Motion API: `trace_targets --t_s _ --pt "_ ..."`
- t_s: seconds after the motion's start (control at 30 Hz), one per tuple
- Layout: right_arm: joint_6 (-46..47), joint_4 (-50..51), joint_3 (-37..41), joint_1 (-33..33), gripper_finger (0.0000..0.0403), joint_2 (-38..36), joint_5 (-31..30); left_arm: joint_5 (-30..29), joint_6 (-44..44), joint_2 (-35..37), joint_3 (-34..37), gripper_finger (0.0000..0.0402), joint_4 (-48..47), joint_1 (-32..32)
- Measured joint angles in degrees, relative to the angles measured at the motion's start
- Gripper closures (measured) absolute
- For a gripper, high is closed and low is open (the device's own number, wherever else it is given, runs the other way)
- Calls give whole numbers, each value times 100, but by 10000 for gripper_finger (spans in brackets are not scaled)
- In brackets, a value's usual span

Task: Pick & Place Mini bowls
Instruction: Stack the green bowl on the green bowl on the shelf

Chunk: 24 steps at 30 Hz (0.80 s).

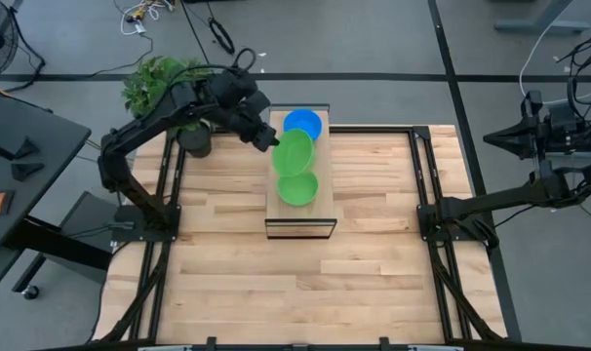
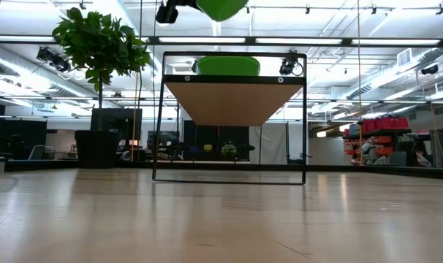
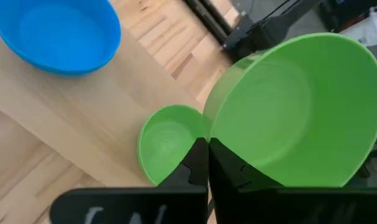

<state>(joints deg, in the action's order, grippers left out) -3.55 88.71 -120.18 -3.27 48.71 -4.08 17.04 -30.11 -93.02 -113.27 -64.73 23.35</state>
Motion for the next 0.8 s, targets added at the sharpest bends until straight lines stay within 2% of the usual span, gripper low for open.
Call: trace_targets --t_s 0.47,0.67,0.8 --pt "0 0 0 0 396 -2 0 595 -377 -588 0 402 -95 -40" --pt "0 0 0 -1 396 -1 0 655 -383 -776 0 402 -369 -103" --pt "0 0 0 0 396 -2 0 477 -383 -884 0 402 -565 -209"
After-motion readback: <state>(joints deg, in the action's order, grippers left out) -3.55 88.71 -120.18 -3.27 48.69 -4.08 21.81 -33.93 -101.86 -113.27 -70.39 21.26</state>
